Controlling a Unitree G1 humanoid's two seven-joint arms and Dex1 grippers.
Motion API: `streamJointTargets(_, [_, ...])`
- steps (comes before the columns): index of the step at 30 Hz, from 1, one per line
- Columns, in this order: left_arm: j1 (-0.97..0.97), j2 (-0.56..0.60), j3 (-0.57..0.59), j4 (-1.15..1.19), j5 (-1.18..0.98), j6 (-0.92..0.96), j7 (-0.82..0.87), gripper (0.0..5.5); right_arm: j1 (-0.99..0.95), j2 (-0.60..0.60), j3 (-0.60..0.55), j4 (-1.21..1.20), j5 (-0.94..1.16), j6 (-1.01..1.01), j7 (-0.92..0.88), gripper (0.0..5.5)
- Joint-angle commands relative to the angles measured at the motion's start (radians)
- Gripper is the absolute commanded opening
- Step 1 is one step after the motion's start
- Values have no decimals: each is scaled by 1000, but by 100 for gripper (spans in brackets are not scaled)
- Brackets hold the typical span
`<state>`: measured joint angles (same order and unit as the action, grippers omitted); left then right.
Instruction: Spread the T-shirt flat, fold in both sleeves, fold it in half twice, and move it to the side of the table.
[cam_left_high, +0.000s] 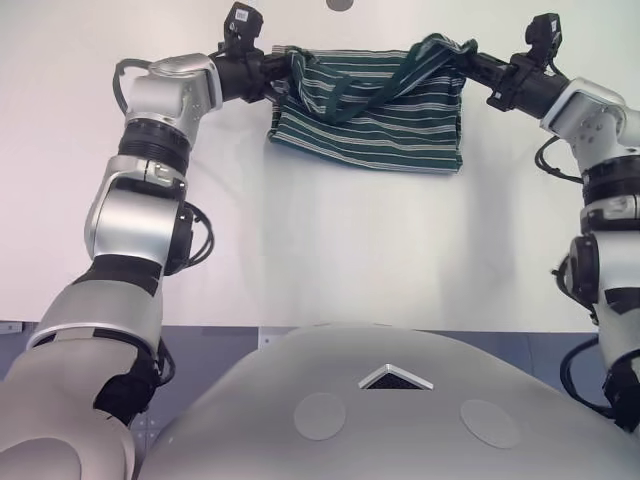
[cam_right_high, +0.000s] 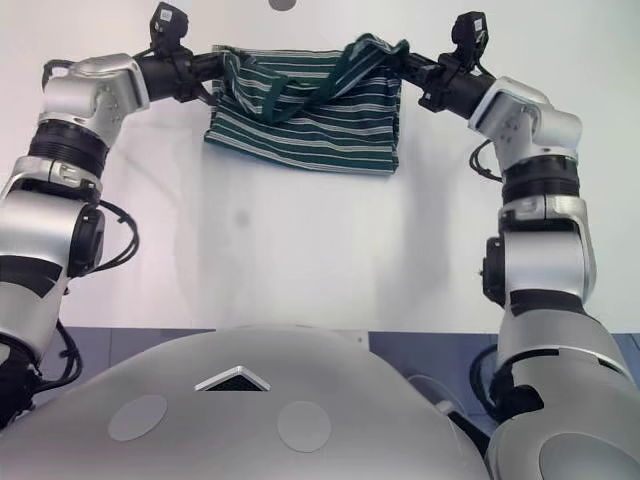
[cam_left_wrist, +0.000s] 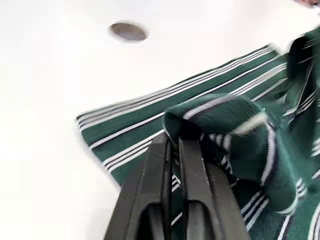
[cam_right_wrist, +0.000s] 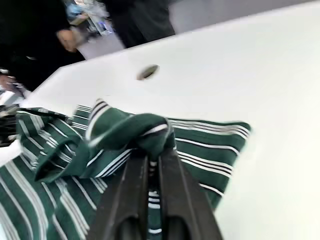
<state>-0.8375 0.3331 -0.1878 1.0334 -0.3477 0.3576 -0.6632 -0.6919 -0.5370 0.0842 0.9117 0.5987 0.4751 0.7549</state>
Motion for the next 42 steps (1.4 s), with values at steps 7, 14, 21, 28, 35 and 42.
streamJointTargets(7, [61,10,77,3,160,-198,124,108,-59,72,-180,72,-102,-118,-80,81])
streamJointTargets(14, [276,133,4,-580,195,-141,-113,16,121,100,213,-225,-494,-362,147,0])
streamJointTargets(21, [414,138,-224,-853,251,2,-294,5,325,-97,396,-540,-626,-279,394,0])
streamJointTargets(28, [453,181,-334,-761,390,-59,-327,5,227,125,221,-675,-534,-160,115,0])
streamJointTargets(35, [434,145,-324,-761,388,-60,-326,5,232,280,338,-542,-576,-177,115,0])
streamJointTargets(42, [462,139,-331,-756,397,-75,-323,5,-61,316,157,-102,-655,-443,-270,0])
